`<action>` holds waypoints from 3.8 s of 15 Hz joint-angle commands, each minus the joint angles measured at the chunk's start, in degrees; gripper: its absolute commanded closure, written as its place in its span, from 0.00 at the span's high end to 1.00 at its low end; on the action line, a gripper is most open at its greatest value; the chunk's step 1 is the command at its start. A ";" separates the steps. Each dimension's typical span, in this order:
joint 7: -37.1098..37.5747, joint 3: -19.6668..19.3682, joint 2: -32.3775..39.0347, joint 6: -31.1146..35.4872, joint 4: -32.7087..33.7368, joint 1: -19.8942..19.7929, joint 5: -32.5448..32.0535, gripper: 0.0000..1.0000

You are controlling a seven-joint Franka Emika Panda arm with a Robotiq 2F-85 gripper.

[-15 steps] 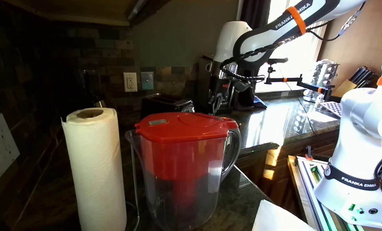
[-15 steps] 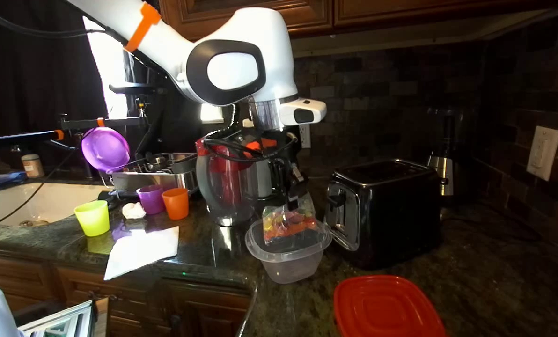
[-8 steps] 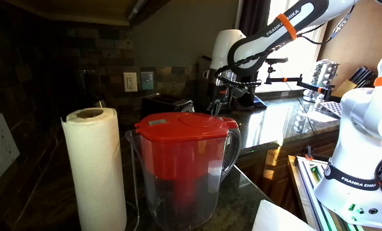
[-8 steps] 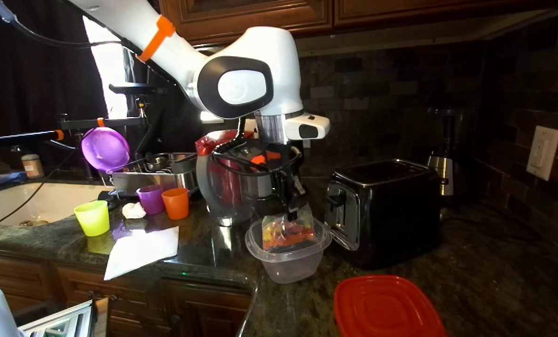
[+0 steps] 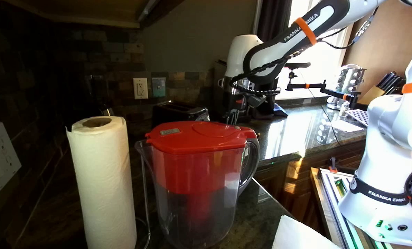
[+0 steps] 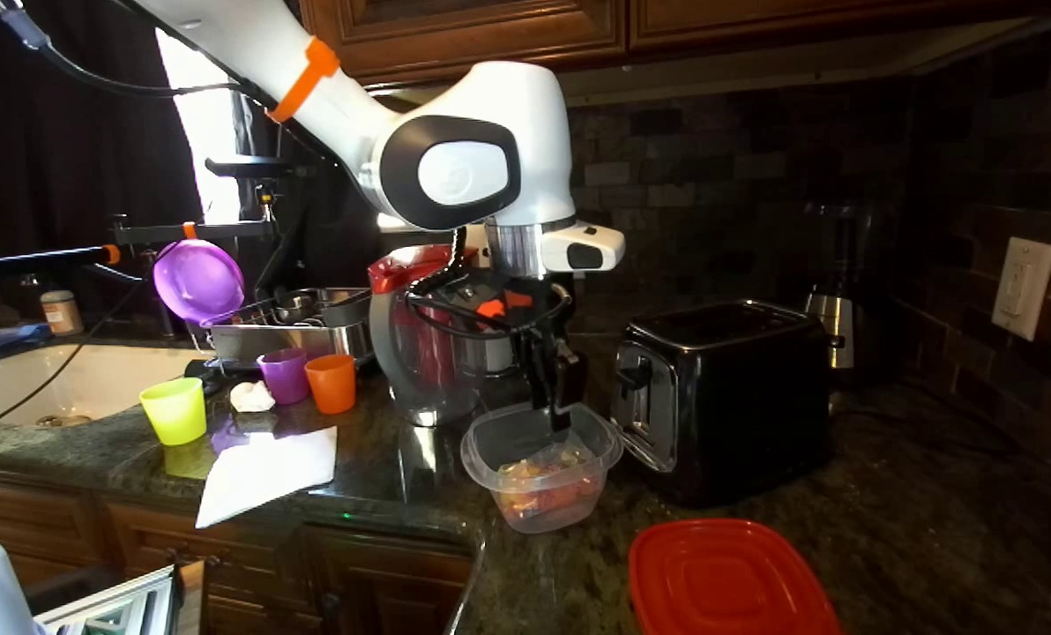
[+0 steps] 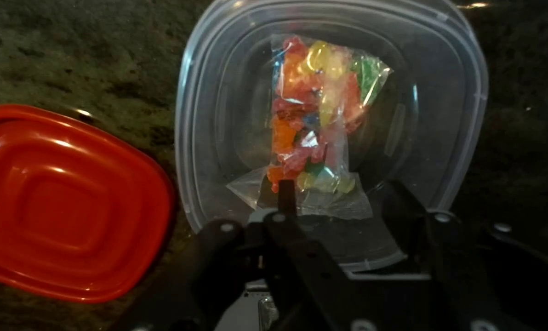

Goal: Remove the red lid from the bowl, then put the plastic in the bowl and put the lid on the bowl

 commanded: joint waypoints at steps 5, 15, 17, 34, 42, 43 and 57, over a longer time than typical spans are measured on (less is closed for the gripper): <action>-12.08 -3.51 -7.27 -9.30 0.78 -1.75 -1.05 1.00; -24.82 -8.20 -8.36 -10.62 2.40 -3.98 -4.90 1.00; -24.74 -7.97 -8.30 -10.62 2.40 -3.82 -4.90 1.00; -32.69 -13.89 9.66 1.61 10.11 -9.42 0.79 1.00; -34.64 -12.79 20.02 2.64 16.85 -14.78 1.41 1.00; -34.70 -12.55 21.27 2.91 17.57 -15.43 1.35 1.00; -41.28 -5.65 30.15 2.37 24.57 -22.94 12.70 0.92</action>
